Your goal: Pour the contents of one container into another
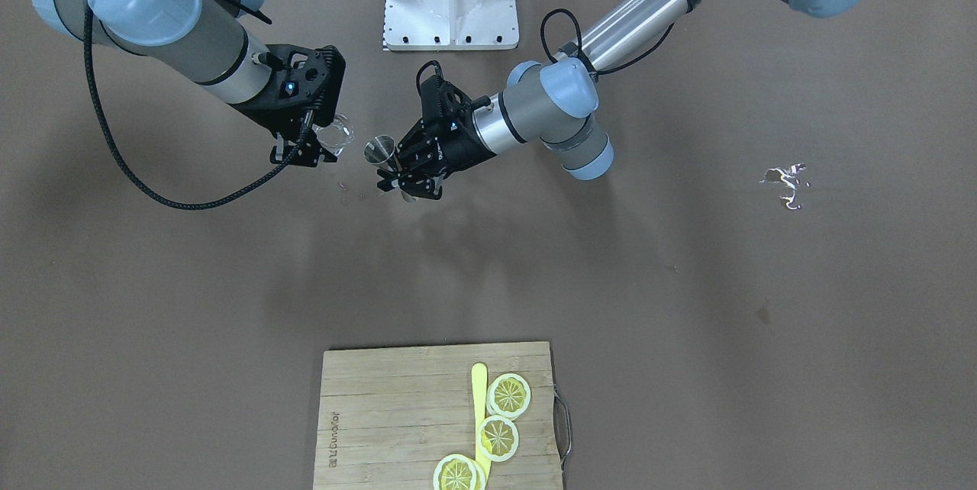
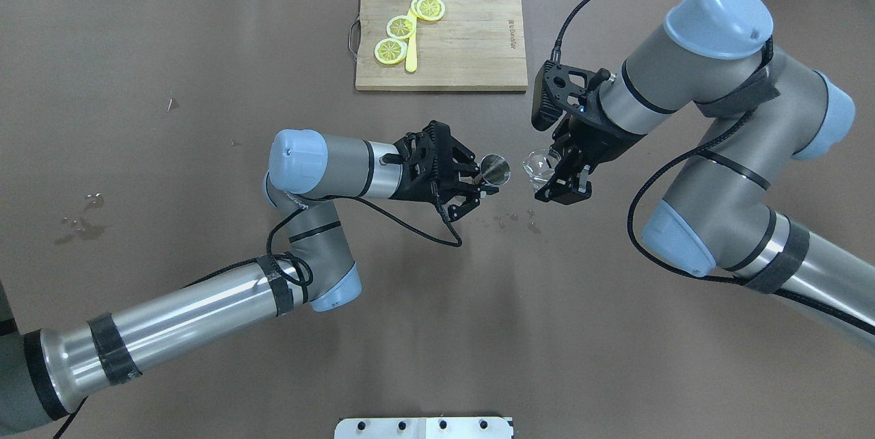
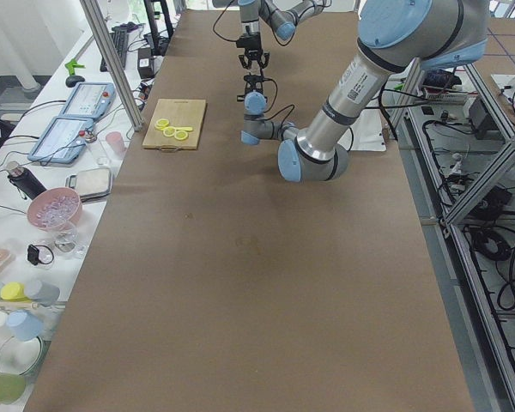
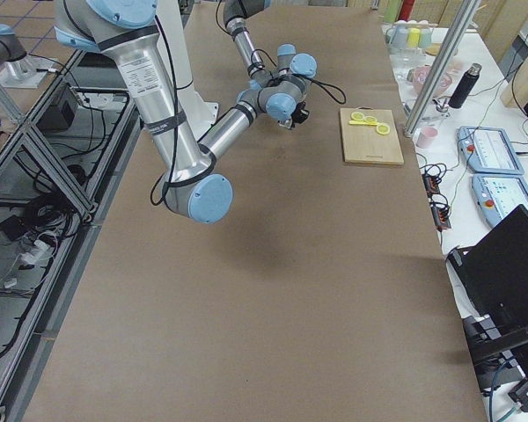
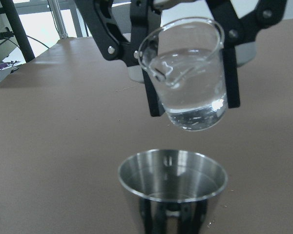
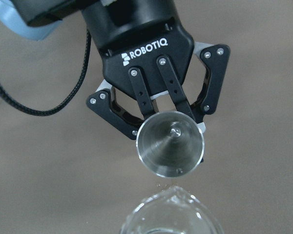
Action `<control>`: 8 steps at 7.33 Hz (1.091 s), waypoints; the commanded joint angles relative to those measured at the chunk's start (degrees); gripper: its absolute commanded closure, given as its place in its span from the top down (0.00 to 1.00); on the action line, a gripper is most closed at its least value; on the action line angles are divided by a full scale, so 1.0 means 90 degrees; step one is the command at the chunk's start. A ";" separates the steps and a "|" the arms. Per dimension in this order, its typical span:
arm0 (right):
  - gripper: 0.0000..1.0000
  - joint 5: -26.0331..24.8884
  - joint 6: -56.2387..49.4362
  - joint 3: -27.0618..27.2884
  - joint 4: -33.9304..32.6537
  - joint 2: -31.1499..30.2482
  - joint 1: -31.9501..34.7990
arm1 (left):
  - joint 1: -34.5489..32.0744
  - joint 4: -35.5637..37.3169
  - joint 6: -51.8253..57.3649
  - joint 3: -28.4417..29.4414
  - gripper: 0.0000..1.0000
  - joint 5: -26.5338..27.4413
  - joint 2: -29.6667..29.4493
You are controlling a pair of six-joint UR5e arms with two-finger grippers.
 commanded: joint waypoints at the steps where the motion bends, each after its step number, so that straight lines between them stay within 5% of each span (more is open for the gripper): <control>1: 0.00 -0.0116 -0.0117 0.0001 -0.0691 0.0309 -0.0010 | 0.0007 -0.0009 0.0000 -0.0005 0.00 0.0007 0.0000; 8: 0.00 -0.0410 -0.0508 -0.0018 -0.2226 0.0886 -0.0186 | 0.0007 -0.0009 0.0000 -0.0005 0.00 0.0007 -0.0010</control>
